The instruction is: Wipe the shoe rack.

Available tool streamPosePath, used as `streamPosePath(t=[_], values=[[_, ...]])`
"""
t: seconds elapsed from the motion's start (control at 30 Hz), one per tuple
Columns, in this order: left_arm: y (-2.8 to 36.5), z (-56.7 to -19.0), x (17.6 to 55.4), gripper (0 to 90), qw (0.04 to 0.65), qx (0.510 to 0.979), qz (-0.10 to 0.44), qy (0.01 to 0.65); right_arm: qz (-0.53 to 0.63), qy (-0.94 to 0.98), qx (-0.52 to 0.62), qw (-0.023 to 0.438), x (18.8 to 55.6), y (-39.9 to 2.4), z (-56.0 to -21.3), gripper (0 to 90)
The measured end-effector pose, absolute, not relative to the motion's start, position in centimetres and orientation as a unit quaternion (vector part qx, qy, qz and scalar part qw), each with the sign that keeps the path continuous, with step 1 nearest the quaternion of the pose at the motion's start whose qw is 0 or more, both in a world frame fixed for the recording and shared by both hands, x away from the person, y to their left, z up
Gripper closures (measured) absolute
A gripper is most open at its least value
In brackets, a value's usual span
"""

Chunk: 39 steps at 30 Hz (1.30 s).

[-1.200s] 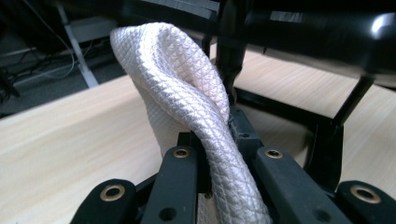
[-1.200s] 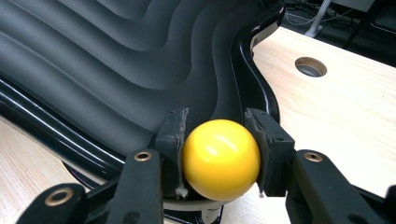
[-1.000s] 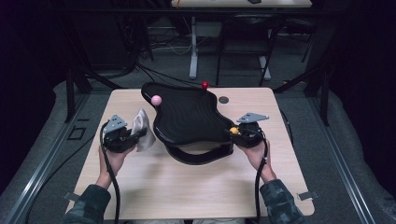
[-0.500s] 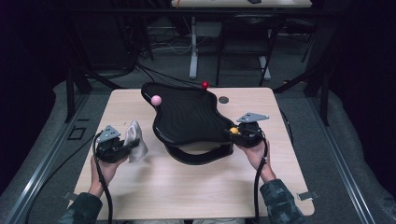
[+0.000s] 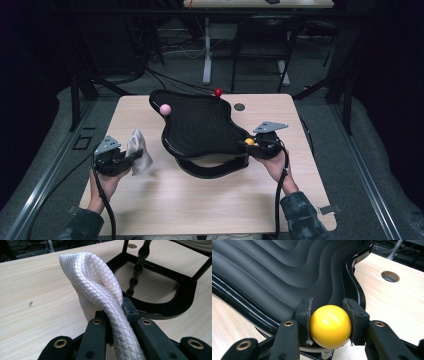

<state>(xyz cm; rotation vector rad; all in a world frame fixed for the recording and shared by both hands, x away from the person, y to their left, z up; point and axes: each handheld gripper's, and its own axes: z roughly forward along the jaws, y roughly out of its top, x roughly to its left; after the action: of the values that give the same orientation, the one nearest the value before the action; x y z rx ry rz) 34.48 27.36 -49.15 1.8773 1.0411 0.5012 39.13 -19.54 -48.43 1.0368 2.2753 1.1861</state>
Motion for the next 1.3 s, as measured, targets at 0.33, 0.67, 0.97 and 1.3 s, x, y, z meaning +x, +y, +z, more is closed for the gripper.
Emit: streamPosePath(t=[0.33,0.67,0.97,1.3], values=[[28.1,-48.5,33.8,82.9,0.452,0.753,0.208,0.431,0.424,0.819,0.348,0.17,39.1,-19.4,-48.4,59.8],[28.3,-48.3,34.3,82.8,0.451,0.75,0.206,0.437,0.398,0.812,0.381,0.192,38.9,-18.7,-48.1,59.3],[28.3,-45.2,34.7,82.8,0.458,0.744,0.227,0.43,0.399,0.827,0.347,0.19,39.0,-19.0,-48.0,59.8],[27.8,-43.3,35.5,82.9,0.457,0.746,0.234,0.425,0.389,0.811,0.389,0.198,39.5,-19.5,-48.0,55.6]])
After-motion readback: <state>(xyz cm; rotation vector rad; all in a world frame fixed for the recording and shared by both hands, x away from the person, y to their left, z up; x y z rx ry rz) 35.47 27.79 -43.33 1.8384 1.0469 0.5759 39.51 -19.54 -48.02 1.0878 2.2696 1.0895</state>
